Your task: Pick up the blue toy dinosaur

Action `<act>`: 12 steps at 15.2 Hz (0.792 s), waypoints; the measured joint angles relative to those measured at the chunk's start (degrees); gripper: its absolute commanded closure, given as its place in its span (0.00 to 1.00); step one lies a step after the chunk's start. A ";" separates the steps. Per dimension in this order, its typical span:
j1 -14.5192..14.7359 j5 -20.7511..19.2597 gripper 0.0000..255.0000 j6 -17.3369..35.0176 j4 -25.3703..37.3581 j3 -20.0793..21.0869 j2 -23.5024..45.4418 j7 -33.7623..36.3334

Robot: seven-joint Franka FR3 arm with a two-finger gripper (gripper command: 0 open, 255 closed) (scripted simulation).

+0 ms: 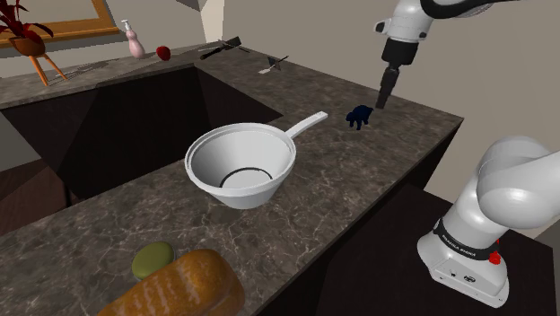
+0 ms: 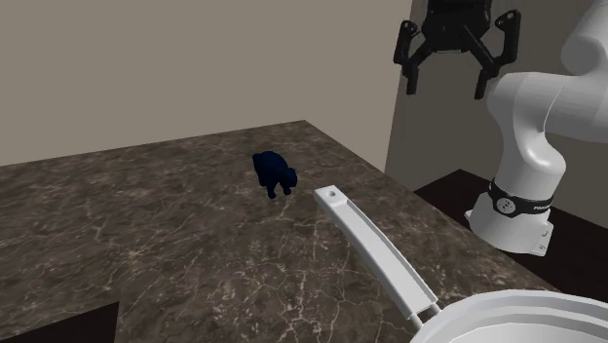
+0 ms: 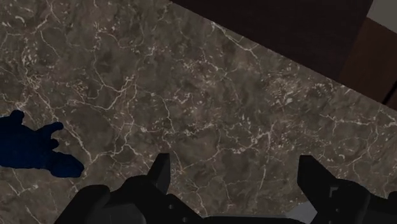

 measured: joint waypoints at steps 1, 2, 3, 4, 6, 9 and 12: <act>0.23 -0.94 0.00 0.90 -0.19 -1.23 0.60 -2.60; 0.16 -2.23 0.00 2.19 -1.06 -2.97 0.93 -5.64; 0.25 -3.44 0.00 3.24 -0.89 -4.81 1.99 -8.83; 0.50 -4.40 0.00 4.17 -0.71 -6.25 2.93 -11.68; 0.82 -6.44 0.00 7.39 -1.97 -9.43 4.48 -17.39; 2.11 -8.55 0.00 11.36 -0.86 -14.34 8.86 -26.03; 3.94 -9.57 0.00 15.32 0.79 -19.05 13.56 -34.62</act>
